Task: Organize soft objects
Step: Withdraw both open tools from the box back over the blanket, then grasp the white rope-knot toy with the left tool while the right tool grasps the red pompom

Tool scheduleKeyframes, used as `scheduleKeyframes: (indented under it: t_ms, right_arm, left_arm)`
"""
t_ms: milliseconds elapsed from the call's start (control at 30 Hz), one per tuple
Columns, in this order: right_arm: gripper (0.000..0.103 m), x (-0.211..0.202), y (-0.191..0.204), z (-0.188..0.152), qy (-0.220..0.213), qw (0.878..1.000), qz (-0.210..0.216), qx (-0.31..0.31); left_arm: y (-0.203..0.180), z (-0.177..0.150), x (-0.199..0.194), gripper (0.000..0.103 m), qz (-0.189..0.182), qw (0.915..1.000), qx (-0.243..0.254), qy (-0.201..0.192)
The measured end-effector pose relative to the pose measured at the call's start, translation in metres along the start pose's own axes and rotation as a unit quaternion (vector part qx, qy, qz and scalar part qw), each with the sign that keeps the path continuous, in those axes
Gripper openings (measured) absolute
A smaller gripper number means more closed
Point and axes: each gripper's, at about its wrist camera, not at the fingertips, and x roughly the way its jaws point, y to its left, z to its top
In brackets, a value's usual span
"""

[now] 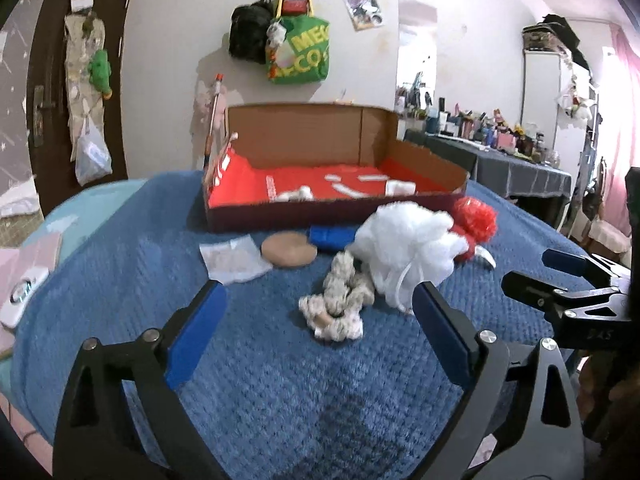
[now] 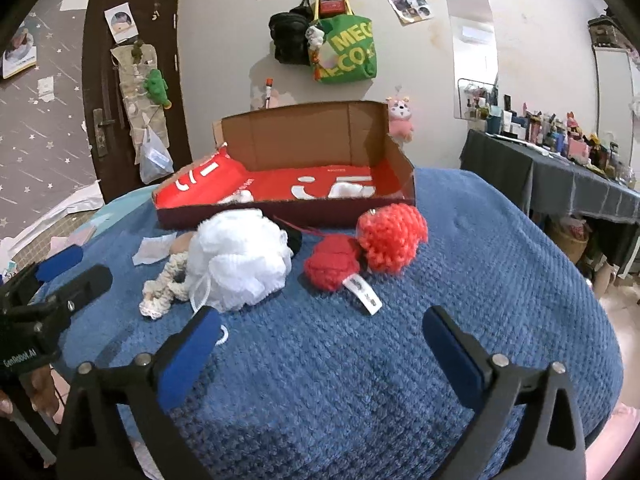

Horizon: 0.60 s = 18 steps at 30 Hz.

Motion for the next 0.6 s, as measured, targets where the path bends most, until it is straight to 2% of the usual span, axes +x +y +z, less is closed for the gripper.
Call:
scheduleKeyframes:
  t_ms: [300,600]
  right_arm:
    - [0.103,0.01,-0.002,-0.019,0.003,1.0,-0.007,0.018]
    - [0.103,0.02,-0.003,-0.024,0.017,1.0,-0.007,0.024]
  left_arm:
    - [0.005,-0.013,0.015,0.095,0.011,0.9994,-0.009,0.031]
    - [0.005,-0.011,0.022,0.095,0.008,0.9991,-0.012,0.04]
